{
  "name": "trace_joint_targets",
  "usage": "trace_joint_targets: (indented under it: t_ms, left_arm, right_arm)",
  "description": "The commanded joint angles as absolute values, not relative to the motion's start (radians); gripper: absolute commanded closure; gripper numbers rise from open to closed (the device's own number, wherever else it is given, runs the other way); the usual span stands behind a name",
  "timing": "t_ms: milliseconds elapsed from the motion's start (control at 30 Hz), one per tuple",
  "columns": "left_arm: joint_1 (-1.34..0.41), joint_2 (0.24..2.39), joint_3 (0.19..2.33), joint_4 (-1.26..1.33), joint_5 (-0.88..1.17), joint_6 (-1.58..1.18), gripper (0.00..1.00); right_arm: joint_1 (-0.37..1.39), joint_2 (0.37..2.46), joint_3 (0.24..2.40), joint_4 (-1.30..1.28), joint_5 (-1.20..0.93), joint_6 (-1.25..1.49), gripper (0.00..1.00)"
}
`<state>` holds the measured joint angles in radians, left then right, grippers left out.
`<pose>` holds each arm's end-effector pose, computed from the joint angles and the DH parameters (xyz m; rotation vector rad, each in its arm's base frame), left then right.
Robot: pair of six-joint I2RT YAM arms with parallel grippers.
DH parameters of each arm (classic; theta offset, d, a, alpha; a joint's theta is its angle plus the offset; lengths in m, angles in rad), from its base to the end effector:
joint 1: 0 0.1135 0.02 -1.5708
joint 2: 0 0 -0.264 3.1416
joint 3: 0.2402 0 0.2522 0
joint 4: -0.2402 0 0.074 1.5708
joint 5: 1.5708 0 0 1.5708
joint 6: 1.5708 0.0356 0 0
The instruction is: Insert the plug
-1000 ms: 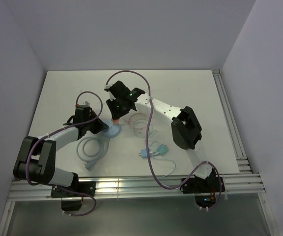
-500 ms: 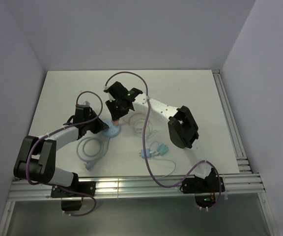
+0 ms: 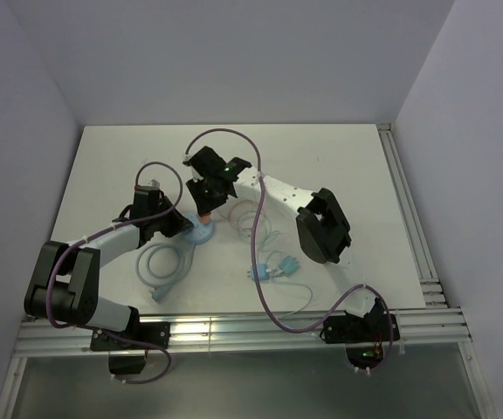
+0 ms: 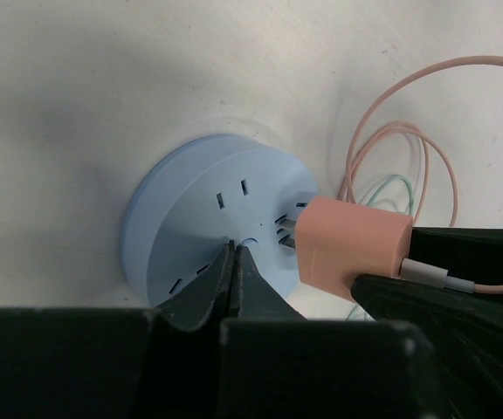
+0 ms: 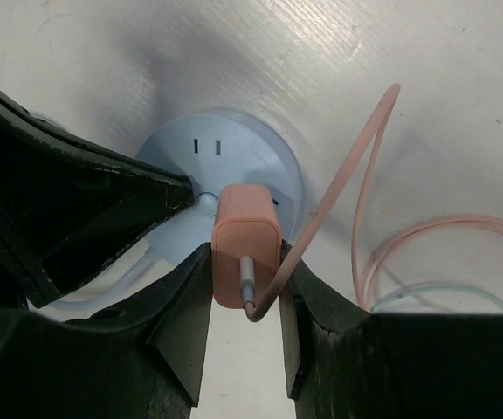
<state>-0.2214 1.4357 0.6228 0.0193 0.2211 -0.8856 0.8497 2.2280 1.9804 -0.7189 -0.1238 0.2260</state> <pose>0.2643 -0.0675 0.1609 -0.7028 2.3841 -0.7688 0.3239 0.3751 0.2307 -0.8549 2.4863 0.5597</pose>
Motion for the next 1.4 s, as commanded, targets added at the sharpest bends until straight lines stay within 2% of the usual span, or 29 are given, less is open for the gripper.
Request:
trace_joint_targets:
  t_ms: [0, 500, 967, 1367]
  left_arm:
    - [-0.218, 1.428, 0.630, 0.011, 0.222, -0.871, 1.00]
    - [-0.218, 1.434, 0.624, 0.017, 0.227, -0.871, 1.00]
    - [-0.218, 1.436, 0.575, 0.055, 0.210, -0.885, 1.00]
    - [-0.218, 1.453, 0.532, 0.097, 0.216, -0.902, 1.00]
  right_arm:
    - [0.865, 2.247, 2.031, -0.710, -0.115, 0.236, 1.00]
    - [0.907, 2.306, 2.051, -0.753, -0.028, 0.213, 1.00]
    - [0.951, 2.307, 1.850, -0.676, 0.130, 0.301, 1.00]
    - [0.971, 2.476, 1.993, -0.811, 0.123, 0.331, 1.00]
